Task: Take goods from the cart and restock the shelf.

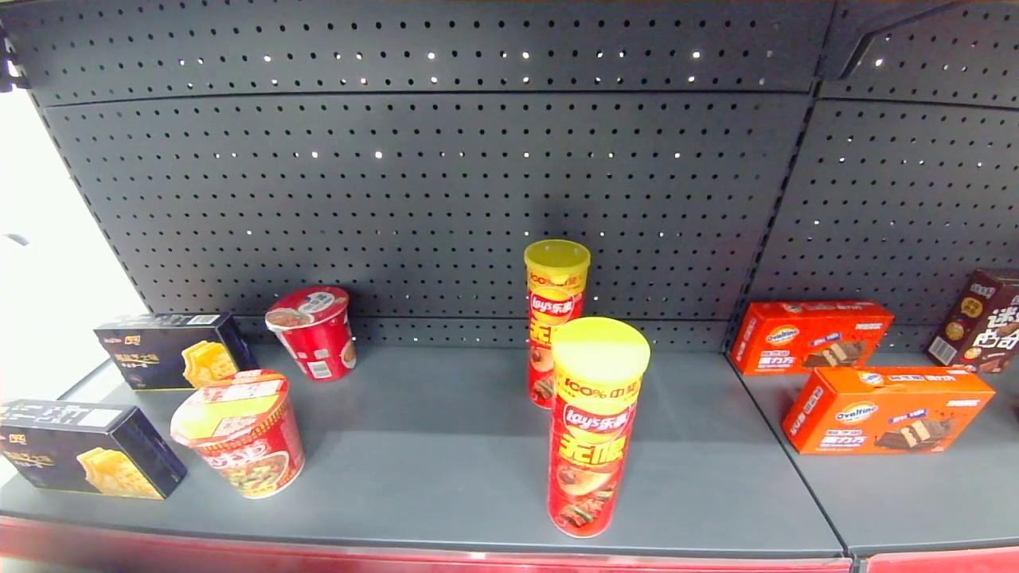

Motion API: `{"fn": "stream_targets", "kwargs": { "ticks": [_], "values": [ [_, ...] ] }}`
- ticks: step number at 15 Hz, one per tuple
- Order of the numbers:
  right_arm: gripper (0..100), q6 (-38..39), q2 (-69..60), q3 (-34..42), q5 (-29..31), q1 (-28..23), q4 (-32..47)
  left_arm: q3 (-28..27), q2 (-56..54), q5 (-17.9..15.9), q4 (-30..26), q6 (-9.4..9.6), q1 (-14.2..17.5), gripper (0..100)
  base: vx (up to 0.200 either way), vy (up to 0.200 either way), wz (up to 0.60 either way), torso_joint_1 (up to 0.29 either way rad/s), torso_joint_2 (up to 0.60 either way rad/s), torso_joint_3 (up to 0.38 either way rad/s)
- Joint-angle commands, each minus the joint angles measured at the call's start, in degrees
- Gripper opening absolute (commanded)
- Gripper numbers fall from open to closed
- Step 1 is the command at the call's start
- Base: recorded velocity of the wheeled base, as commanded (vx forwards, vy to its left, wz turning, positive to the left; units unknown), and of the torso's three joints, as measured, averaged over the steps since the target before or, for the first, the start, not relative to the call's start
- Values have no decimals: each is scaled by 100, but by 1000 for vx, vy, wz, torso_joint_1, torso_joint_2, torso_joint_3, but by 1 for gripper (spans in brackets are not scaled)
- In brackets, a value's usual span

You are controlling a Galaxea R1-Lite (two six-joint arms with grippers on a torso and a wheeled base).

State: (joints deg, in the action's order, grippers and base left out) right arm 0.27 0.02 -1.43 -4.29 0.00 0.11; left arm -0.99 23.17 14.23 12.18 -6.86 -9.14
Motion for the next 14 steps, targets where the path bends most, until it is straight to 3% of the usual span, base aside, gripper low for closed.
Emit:
{"fn": "stream_targets", "kwargs": {
  "ticks": [1,3,4,6,7,8,12,14],
  "values": [
    [100,0,-2,2,-2,0,-2,81,-1737,-175,-989,97,150,100,0,0,0,0,0,0],
    [100,8,-2,2,-10,0,-2,99,-1720,-280,-910,247,150,100,0,0,0,0,0,0],
    [100,8,-2,2,-10,0,-2,99,-1720,-667,-919,326,158,100,0,0,0,0,0,0],
    [100,8,-2,2,-2,0,-2,99,-1720,-755,-945,388,150,100,0,0,0,0,0,0],
    [100,8,-2,2,-10,0,-2,99,-1720,-1054,-1156,792,150,100,0,0,0,0,0,0],
    [100,8,-2,2,-10,0,-2,99,-1720,-1124,-1209,862,150,100,0,0,0,0,0,0],
    [100,-132,-2,-7,-230,-9,33,99,-1711,-1317,-1218,713,141,100,0,0,0,0,0,0],
    [100,-71,-2,-16,-195,-9,68,99,-1720,-1194,-1209,809,150,100,0,0,0,0,0,0]
  ]
}}
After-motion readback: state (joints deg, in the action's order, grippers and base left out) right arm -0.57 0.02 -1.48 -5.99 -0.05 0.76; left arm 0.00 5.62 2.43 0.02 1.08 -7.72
